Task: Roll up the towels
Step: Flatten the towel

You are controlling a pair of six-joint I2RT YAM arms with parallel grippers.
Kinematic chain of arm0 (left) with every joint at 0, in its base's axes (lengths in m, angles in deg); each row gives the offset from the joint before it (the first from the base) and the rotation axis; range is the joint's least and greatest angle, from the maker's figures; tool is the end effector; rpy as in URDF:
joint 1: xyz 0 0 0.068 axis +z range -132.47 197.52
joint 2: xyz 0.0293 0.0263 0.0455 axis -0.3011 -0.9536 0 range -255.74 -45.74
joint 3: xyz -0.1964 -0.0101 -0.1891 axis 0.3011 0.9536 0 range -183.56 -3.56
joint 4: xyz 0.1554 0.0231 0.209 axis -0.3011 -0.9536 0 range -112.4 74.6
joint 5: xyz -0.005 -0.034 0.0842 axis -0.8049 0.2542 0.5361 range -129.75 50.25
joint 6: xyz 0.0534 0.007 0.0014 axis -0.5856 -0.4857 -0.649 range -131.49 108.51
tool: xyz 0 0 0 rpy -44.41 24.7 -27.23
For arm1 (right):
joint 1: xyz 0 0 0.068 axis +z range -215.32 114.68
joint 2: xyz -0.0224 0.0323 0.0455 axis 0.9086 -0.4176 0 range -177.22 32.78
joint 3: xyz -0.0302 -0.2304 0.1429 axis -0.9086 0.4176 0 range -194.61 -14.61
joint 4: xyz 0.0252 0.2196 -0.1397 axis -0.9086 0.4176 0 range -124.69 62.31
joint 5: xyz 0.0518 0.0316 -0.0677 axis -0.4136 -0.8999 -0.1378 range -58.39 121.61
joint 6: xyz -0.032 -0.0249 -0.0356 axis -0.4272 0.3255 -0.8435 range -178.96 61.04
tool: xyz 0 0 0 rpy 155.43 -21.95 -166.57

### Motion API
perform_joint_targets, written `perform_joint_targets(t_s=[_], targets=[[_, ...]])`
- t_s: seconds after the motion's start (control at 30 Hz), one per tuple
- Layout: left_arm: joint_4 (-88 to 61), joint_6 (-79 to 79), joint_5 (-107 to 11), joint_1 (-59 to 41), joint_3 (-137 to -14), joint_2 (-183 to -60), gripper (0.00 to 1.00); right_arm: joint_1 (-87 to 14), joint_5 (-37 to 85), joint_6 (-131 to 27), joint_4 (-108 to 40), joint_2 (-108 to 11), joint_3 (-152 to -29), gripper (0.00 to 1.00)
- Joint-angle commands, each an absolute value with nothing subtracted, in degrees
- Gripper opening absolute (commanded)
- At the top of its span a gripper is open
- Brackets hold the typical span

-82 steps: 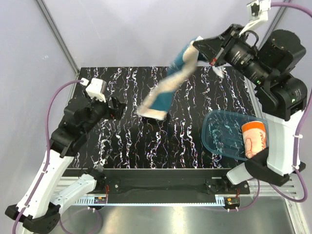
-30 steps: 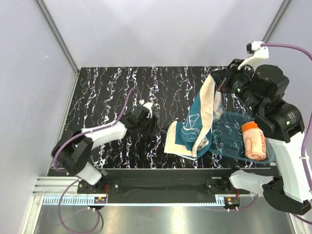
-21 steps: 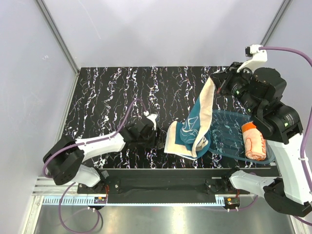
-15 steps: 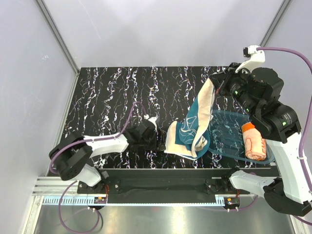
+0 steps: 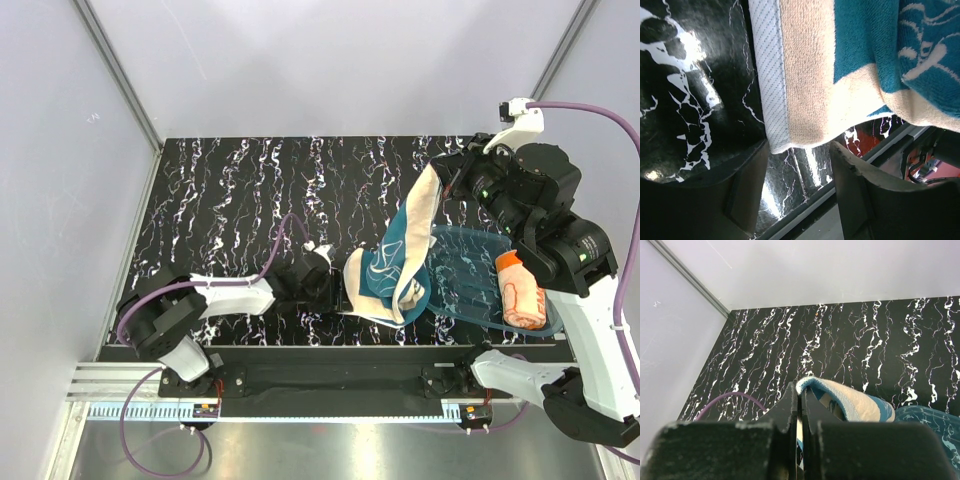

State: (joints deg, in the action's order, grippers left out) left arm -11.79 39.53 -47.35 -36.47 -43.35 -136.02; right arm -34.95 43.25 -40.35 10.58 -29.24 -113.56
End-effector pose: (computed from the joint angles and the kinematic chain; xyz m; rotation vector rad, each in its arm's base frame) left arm 0.1715 -0.2440 0.1470 0.1372 2.6278 -0.9311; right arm 0.1448 0.0765 0.5260 -0.0254 1.7348 0.4588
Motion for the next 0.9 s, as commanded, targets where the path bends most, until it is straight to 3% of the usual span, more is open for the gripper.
perform_joint_targets(t_s=[0.0,0.47,0.53,0.57,0.87], targets=[[-13.55,41.5,-46.43,-37.14,-43.64,-136.7,0.56,-34.91,45.41,-40.07,8.2,-28.4,-114.01,0.0],[-10.92,41.42,-46.96,-37.32,-43.02,-139.33,0.23,-34.91,45.58,-39.98,8.28,-28.57,-113.48,0.0],[-10.31,41.15,-47.05,-37.32,-43.11,-139.78,0.12,-34.82,45.41,-39.98,8.37,-28.4,-113.4,0.0],[-10.39,41.33,-46.7,-37.32,-43.03,-140.04,0.01,-34.82,45.58,-40.07,8.37,-28.48,-113.4,0.0],[-12.84,39.22,-42.66,-37.23,-41.97,-132.06,0.0,-34.91,45.67,-39.89,8.37,-28.22,-113.22,0.0]])
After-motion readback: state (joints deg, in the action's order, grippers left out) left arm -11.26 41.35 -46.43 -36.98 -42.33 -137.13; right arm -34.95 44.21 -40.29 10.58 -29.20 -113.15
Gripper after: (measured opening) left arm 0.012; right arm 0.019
